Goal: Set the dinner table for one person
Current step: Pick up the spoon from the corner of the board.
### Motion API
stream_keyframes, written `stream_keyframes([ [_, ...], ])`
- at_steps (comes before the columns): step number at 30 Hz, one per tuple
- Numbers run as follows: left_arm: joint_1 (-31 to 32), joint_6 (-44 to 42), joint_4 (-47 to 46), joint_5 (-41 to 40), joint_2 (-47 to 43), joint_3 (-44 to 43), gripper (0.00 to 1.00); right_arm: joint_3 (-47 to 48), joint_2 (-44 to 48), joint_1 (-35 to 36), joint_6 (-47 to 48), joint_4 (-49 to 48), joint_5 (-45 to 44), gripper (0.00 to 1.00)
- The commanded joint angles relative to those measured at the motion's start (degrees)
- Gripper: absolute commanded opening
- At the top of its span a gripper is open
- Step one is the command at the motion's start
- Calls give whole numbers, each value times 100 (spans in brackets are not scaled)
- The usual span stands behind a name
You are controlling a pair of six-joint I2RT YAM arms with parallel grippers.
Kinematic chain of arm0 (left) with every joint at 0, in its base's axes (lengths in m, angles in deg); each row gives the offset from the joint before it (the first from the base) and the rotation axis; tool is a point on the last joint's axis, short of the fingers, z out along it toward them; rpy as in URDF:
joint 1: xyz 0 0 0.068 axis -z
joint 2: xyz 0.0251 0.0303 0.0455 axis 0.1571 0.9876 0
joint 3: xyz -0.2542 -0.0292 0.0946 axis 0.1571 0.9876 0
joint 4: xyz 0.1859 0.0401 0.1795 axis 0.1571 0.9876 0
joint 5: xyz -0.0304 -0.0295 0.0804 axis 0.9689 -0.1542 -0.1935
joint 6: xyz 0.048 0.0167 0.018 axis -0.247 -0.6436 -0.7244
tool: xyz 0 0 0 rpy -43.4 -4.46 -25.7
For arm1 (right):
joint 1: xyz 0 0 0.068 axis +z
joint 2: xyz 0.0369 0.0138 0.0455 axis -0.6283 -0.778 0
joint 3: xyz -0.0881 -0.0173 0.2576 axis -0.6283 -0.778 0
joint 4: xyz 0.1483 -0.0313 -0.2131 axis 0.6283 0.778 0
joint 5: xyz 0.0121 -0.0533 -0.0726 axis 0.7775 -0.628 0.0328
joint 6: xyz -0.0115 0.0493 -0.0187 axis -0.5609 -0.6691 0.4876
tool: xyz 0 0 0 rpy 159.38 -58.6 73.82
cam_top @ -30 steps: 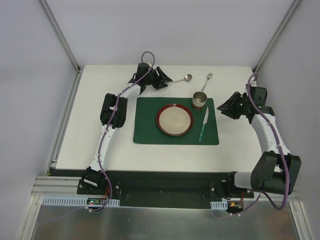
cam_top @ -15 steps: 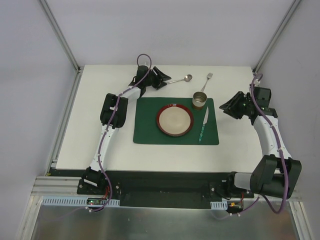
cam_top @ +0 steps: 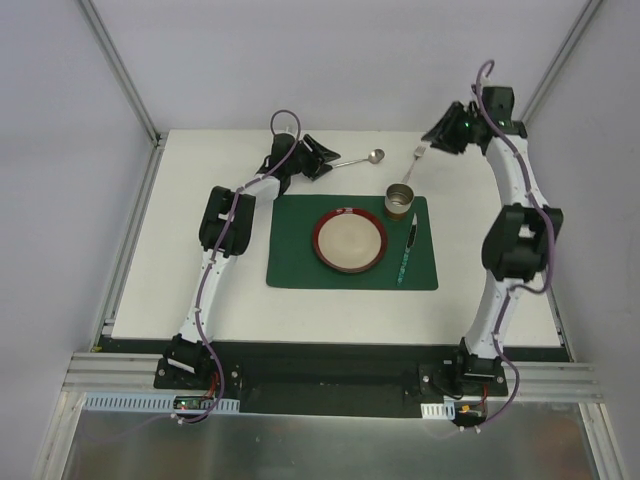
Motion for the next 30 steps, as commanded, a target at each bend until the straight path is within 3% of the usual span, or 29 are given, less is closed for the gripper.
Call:
stream_keyframes([
  [1,-73,-106,-394,39,-715,432,54,3670,-1956,512,303,1349,96,41],
  [3,-82,-203,-412,65,-830,634,54,4822,-2925,566,-267,1291,455,44],
  [4,-90,-220,-421,92,-935,688,54,4776,-3058,566,-504,750,552,45],
  [7,-117,-317,-482,171,-1137,942,54,3481,-2902,566,-1322,-629,817,45],
  [9,-134,-422,-482,224,-1234,1065,54,3203,-2901,583,-1534,-924,834,46],
  [20,-152,-1195,221,382,-1709,846,54,3308,-3586,619,-1675,-1004,948,46],
  [30,-170,-1407,379,523,-2183,1180,54,3132,-4008,628,-1755,-1189,966,46],
])
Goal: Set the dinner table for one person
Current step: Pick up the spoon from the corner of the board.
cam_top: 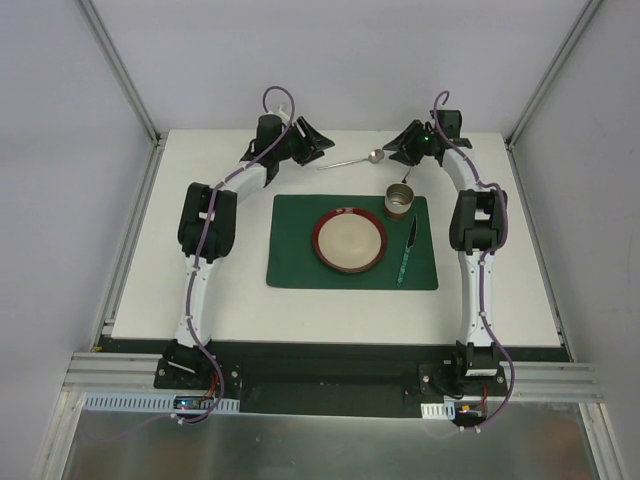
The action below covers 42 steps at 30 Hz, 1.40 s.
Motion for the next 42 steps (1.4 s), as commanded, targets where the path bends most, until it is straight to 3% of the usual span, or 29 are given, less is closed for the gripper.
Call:
stream_keyframes([
  [1,-52,-303,40,212,-701,114,54,-24,-234,9,-133,-242,149,46],
  [27,-16,-795,181,529,-1809,1203,53,406,-1016,115,-449,-594,-141,42],
  [37,-8,-787,181,643,-1766,1195,53,415,-1007,115,-528,-515,-282,28],
  [42,-8,-822,190,713,-1818,1247,53,459,-1016,123,-598,-497,-405,26],
])
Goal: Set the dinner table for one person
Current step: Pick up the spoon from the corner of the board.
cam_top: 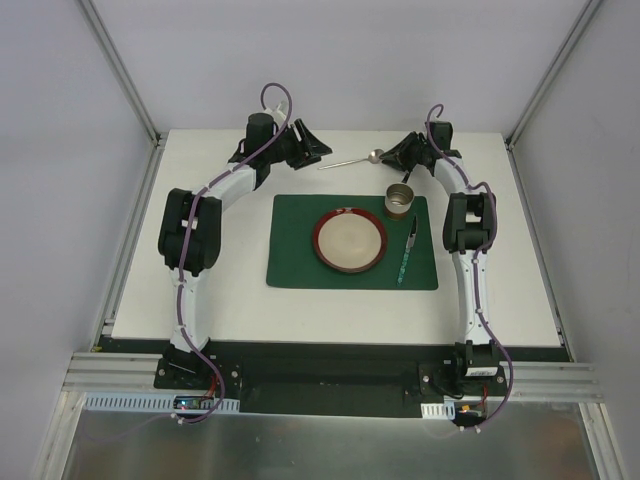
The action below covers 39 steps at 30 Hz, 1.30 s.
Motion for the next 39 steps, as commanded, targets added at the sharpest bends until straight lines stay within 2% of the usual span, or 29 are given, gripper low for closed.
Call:
stream_keyframes([
  [1,-10,-151,-160,232,-448,41,53,166,-129,51,-59,191,-335,25],
  [5,-10,-160,-160,250,-492,129,53,298,-199,77,-146,218,-414,23],
  [9,-10,-169,-169,285,-492,155,53,430,-287,121,-199,244,-485,16],
  [10,-10,-177,-169,294,-483,164,53,439,-278,130,-208,244,-520,10],
  [13,-10,-169,-186,320,-466,173,53,439,-270,130,-217,235,-537,1],
  [20,-1,-81,-213,391,-360,164,53,246,-147,87,-199,156,-432,1],
  [29,43,-116,-257,426,-352,269,52,-484,328,-54,-112,-142,-362,1],
  [34,113,-238,-213,487,-342,287,53,-546,434,-142,-147,-231,-362,1],
  [39,183,-599,208,426,-351,191,52,-362,381,-239,-252,-283,-327,1],
])
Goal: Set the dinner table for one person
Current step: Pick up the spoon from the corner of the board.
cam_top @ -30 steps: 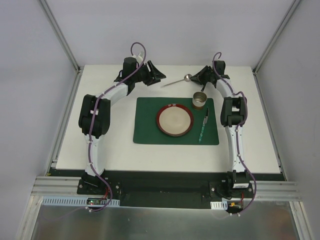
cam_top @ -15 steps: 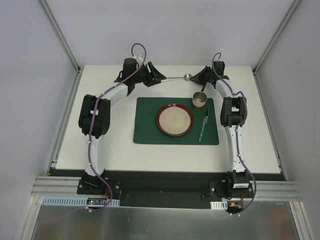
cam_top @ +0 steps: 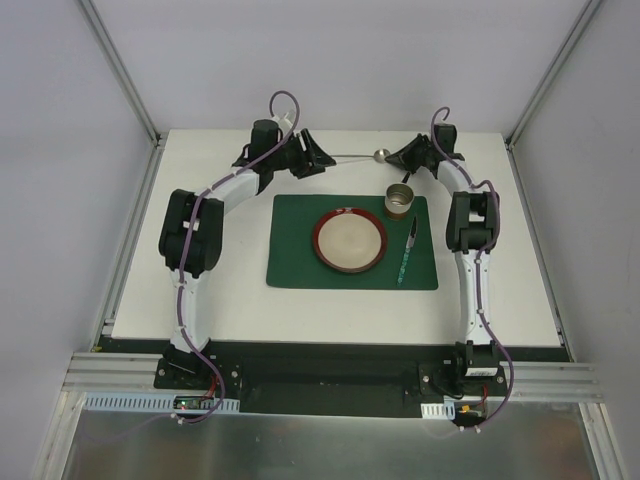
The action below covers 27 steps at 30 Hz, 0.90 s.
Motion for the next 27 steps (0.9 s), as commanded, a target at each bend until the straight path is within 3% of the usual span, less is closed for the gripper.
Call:
stream_keyframes([
  [1,109,-440,194,137,-271,-91,53,124,226,-162,-66,91,-95,1],
  [14,259,-853,721,-108,-139,-92,52,871,208,-391,-251,160,-51,1],
  [27,391,-1204,1011,-267,-401,303,52,-561,2254,-1032,214,160,441,1],
])
